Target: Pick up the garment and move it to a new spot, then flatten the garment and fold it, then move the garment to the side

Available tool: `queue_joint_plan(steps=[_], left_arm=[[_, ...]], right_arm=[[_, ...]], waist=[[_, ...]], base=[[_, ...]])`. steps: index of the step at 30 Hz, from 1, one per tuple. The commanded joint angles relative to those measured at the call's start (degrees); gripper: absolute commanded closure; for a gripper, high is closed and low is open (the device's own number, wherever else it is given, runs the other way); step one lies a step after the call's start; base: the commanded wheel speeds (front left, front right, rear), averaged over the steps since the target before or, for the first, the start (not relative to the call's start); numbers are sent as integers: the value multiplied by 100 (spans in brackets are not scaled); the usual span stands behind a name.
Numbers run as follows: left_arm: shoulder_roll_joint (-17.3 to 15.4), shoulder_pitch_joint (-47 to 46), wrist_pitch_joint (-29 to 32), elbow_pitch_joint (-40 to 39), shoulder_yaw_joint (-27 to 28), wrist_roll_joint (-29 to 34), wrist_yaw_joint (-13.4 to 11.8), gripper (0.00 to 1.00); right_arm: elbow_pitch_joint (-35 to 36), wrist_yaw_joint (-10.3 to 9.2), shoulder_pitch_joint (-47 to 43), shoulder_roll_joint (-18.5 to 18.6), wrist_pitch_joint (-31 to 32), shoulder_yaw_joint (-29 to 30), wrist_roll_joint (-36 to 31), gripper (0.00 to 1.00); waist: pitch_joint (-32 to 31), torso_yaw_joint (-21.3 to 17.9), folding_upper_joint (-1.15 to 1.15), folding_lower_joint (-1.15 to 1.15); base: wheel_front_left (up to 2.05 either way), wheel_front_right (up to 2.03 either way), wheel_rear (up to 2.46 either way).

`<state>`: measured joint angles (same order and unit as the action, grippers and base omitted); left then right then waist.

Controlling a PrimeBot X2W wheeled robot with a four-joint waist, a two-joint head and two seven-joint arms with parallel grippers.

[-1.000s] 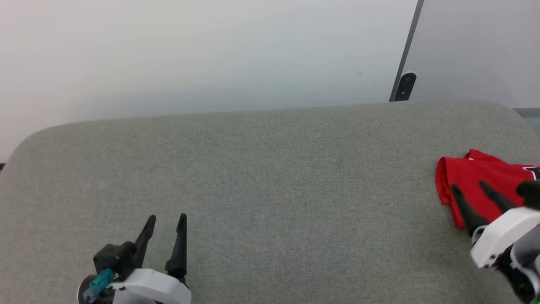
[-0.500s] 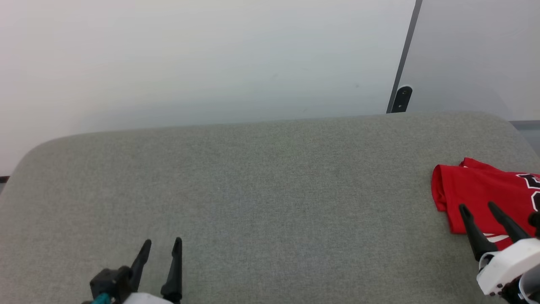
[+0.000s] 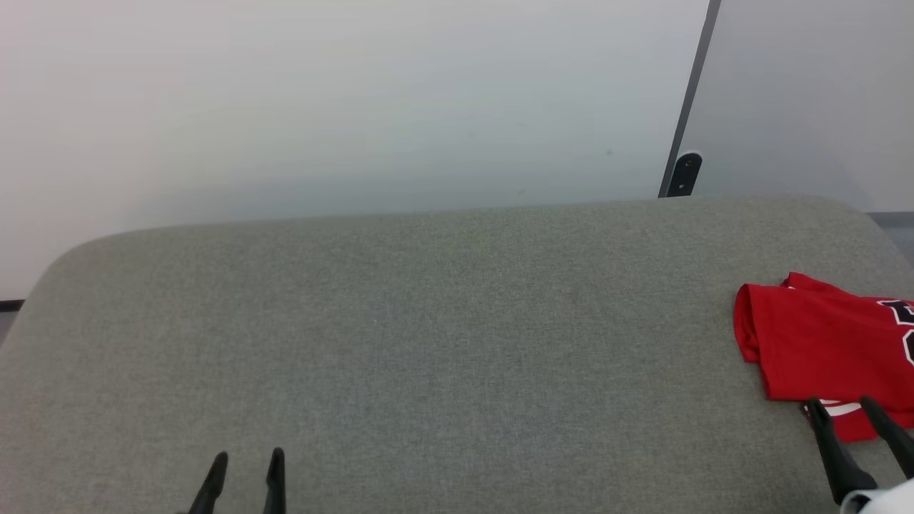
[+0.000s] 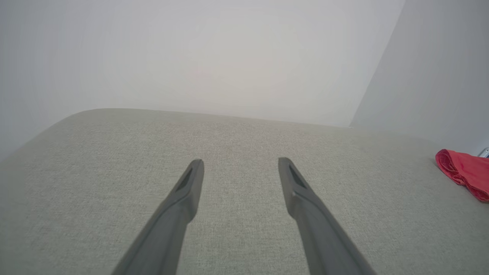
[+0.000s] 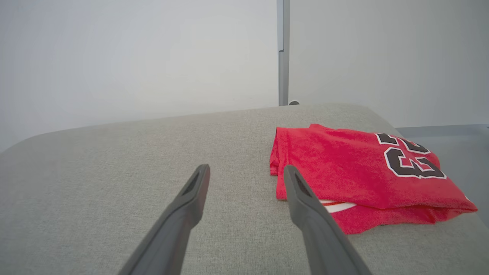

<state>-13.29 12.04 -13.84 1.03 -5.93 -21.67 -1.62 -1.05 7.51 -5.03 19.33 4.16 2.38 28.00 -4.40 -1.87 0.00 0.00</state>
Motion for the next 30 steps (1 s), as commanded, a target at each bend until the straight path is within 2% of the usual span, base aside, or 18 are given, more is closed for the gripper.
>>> queue_joint_plan(steps=[1,10,30], left_arm=[[-33,107,18,-104,22,17,-48,0],[-73,530,269,-779,-3,36,-237,0],[-81,351,372,-831,-131,11,-298,0]], right_arm=[[106,-5,-121,-30,38,84,-62,0],[855,-5,-639,-367,445,392,-288,0],[1157,-5,-673,-550,714,450,-384,0]], waist=[[-4,4,0,0],[32,-15,0,0],[31,8,0,0]], base=[[0,0,0],[0,0,0],[0,0,0]])
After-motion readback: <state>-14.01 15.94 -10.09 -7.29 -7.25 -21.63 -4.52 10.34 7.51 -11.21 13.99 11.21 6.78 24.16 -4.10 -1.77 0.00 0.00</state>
